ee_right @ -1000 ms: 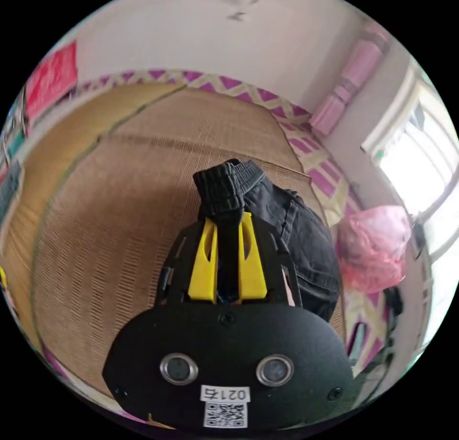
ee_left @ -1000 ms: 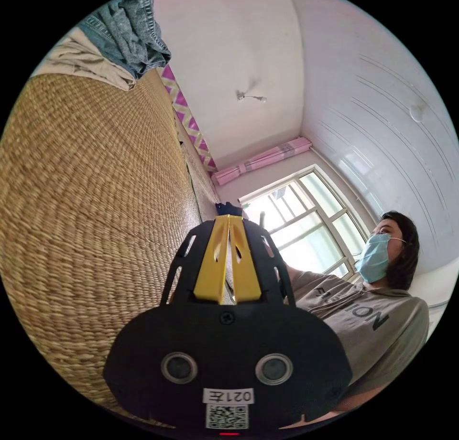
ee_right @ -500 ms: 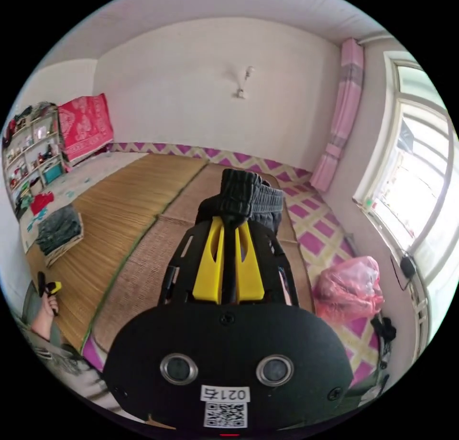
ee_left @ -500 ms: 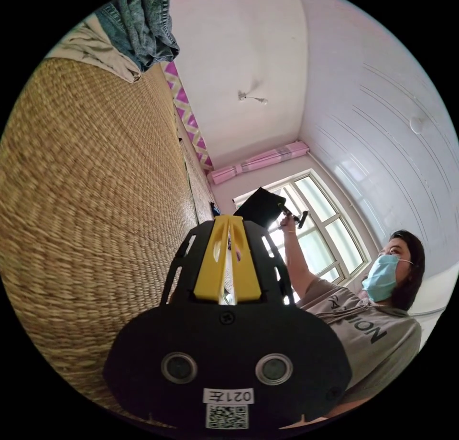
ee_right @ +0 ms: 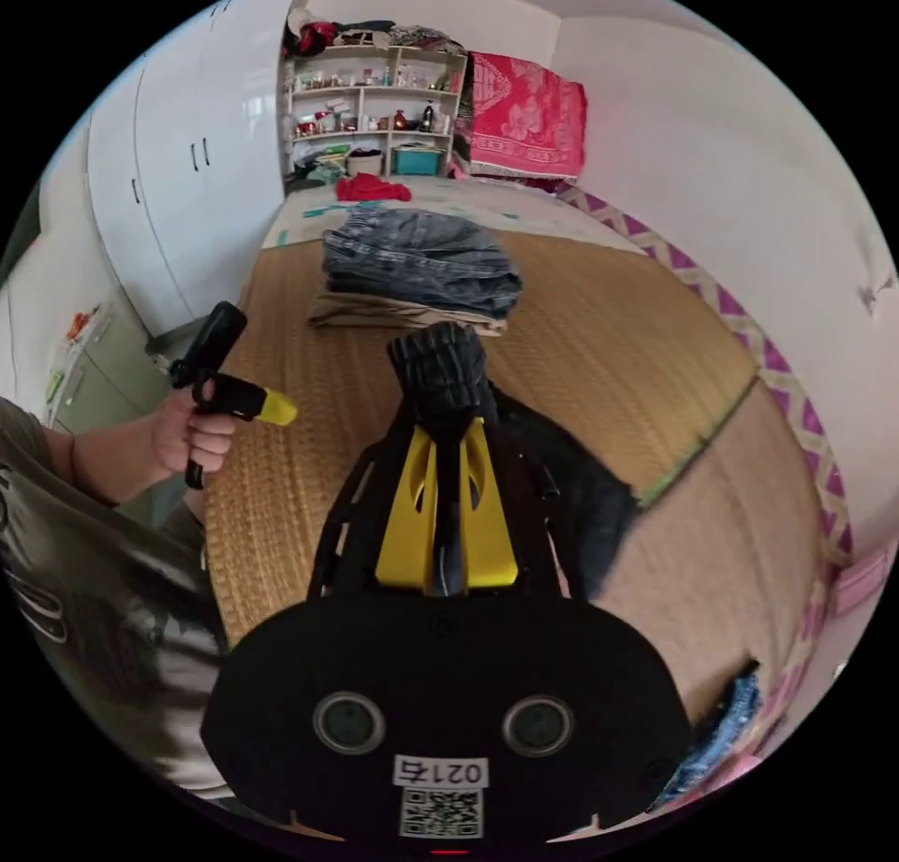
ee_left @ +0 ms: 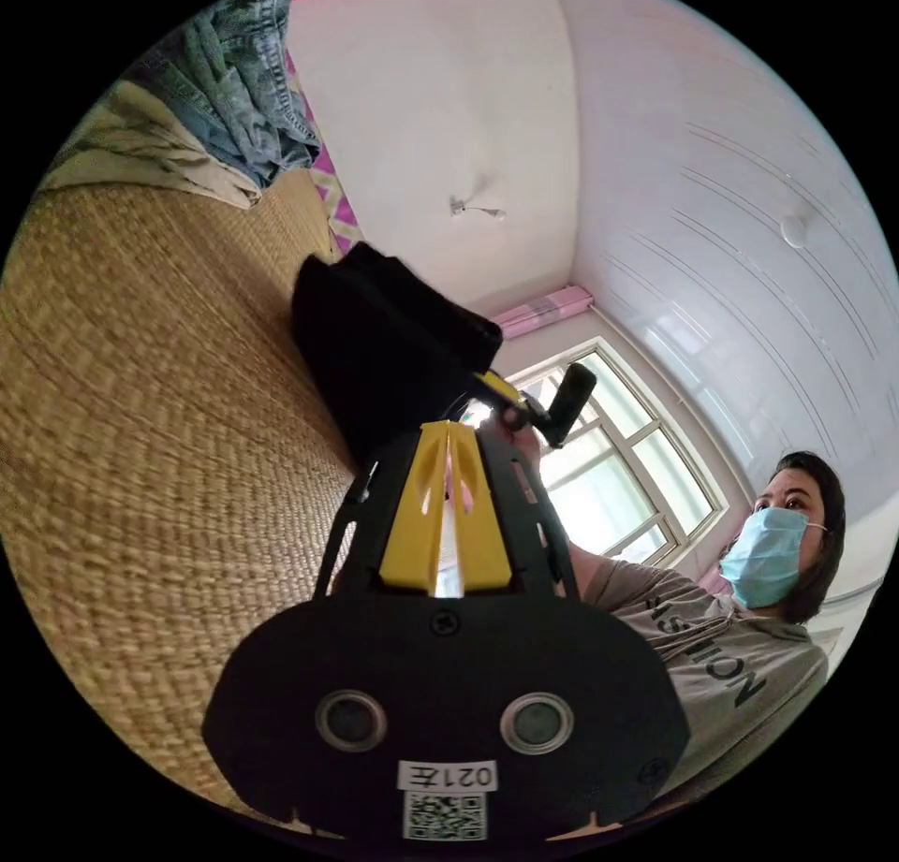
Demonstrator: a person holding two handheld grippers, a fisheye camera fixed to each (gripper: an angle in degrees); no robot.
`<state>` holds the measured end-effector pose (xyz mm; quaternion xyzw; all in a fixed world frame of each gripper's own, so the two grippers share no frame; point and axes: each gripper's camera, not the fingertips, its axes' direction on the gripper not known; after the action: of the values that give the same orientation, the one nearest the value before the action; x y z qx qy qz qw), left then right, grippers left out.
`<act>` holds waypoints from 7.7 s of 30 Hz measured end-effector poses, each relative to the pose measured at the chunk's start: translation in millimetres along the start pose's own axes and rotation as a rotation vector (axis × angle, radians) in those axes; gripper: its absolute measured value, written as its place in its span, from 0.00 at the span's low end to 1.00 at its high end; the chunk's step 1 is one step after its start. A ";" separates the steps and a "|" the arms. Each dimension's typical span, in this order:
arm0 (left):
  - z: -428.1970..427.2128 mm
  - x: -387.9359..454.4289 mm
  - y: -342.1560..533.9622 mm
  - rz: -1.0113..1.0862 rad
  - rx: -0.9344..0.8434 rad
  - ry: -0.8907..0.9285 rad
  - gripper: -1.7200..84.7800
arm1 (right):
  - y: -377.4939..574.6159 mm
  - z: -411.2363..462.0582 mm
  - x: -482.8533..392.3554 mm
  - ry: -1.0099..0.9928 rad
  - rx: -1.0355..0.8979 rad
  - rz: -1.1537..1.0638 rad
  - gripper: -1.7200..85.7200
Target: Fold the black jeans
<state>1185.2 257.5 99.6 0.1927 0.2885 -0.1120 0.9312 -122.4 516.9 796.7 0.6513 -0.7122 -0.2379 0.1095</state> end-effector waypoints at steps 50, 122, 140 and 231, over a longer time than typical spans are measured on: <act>154.9 -4.0 -269.5 -0.092 -0.458 -0.391 0.01 | 706.4 32.4 149.3 -0.021 0.459 1.536 0.06; -38.0 109.7 -279.1 0.273 0.000 -0.952 0.02 | 406.1 222.0 -318.9 -0.285 0.499 1.183 0.12; -183.6 -10.4 -154.4 0.295 0.192 -0.984 0.01 | 313.1 157.2 -281.6 -0.020 0.293 0.978 0.12; 355.6 -11.9 -220.9 0.412 -0.663 -0.430 0.03 | 695.0 105.9 -114.0 0.060 0.444 1.355 0.17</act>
<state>1280.6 -90.9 311.5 -0.0903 0.0640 0.1368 0.9844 -765.7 676.1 1057.5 0.0785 -0.9887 0.0512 0.1174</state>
